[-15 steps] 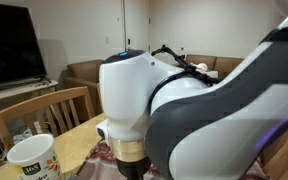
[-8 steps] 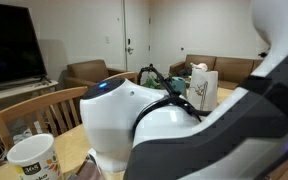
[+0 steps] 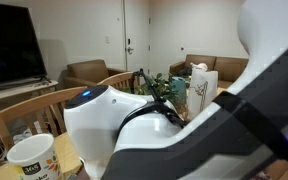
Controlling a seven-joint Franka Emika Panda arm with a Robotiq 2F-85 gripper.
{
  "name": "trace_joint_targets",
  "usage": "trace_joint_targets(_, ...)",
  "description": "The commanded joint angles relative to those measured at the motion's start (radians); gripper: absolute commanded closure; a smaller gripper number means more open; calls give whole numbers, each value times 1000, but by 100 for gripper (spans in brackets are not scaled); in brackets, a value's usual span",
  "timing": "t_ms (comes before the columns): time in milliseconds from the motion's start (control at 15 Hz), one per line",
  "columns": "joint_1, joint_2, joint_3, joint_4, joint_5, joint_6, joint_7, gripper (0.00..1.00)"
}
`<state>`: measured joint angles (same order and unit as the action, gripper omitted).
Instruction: Move the towel to the backrest of the right chair
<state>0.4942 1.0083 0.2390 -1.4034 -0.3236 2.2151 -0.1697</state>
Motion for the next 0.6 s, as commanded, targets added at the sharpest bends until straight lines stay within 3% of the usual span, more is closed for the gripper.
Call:
trace_joint_targets(0,24,45,-16,85,15,-61,-3,0)
trace_joint_targets(533,24,56,-27,111,11,-109,-2,0)
